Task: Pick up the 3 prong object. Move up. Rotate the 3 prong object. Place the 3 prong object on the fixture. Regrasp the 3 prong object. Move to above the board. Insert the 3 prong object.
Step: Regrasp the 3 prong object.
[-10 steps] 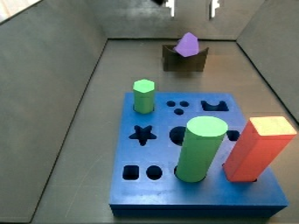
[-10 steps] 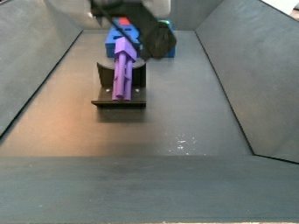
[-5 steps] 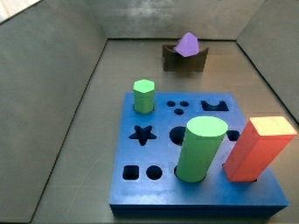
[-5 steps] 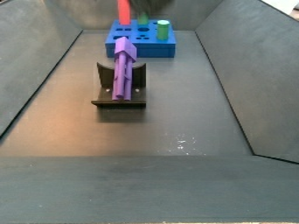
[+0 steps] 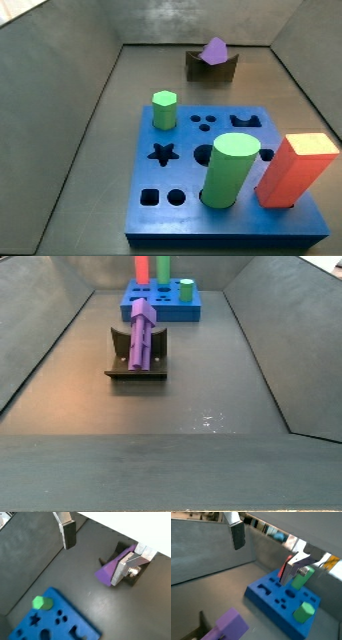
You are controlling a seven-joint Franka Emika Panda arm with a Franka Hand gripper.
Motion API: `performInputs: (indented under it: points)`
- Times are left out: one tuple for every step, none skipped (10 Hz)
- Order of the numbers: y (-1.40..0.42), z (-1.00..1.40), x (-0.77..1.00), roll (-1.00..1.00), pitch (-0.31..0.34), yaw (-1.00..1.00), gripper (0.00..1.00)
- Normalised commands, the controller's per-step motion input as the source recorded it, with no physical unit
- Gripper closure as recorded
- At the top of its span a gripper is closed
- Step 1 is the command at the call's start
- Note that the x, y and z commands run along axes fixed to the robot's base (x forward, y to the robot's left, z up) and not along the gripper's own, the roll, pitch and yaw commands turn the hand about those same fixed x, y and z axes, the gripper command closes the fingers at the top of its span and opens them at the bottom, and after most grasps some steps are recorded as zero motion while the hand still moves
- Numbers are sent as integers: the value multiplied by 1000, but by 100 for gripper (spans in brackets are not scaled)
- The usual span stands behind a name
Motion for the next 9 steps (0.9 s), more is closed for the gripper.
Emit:
performInputs:
  points:
    - [-31,17,17,1000,66,43,0]
    - [-27,3,25,1000,66,44,0]
    - [-23,3,28,1000,66,44,0]
    - [-20,7,30,1000,68,45,0]
    - [-18,10,27,1000,72,46,0]
    - [-20,10,28,1000,81,48,0]
    - [-21,10,33,1000,85,49,0]
    - [-26,5,49,1000,94,52,0]
    - [-26,-3,63,1000,103,54,0]
